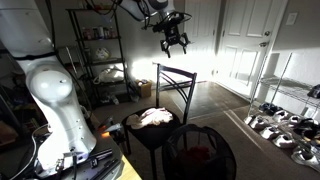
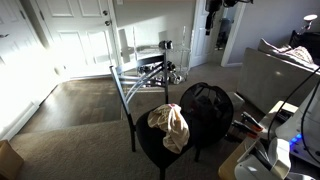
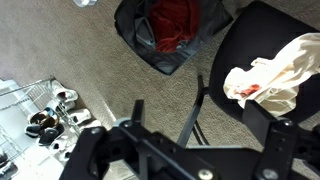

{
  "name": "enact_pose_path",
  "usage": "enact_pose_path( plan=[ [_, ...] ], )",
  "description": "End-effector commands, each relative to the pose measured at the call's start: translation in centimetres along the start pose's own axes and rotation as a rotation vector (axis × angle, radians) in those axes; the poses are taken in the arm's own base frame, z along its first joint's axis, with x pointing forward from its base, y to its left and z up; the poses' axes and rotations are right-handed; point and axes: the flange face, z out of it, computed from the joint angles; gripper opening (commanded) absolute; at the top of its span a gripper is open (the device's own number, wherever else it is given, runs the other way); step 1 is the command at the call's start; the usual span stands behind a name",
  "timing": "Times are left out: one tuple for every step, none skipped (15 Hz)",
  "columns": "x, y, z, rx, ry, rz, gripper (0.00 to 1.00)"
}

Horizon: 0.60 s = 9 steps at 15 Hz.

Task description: Put the peach t-shirt in the black laundry bag.

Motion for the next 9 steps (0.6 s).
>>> enact_pose_path(
  plan=[
    [1.1, -1.6, -0.4, -0.032, -0.014, -0.008, 1.0],
    [1.7, -2.5, -0.1, -0.036, -0.017, -0.027, 1.0],
    [2.2, -3.3, 0.1, -0.037, -0.022, -0.047, 1.0],
    [2.7, -4.8, 0.5, -0.038, -0.027, -0.074, 1.0],
    [3.2, -6.1, 0.9, -0.037, -0.033, -0.101, 1.0],
    [3.8, -7.7, 1.5, -0.038, -0.046, -0.142, 1.0],
    [4.5, -9.1, 2.1, -0.043, -0.061, -0.181, 1.0],
    [5.1, -10.6, 2.9, -0.054, -0.084, -0.221, 1.0],
    [5.6, -11.8, 3.6, -0.07, -0.105, -0.252, 1.0]
  ],
)
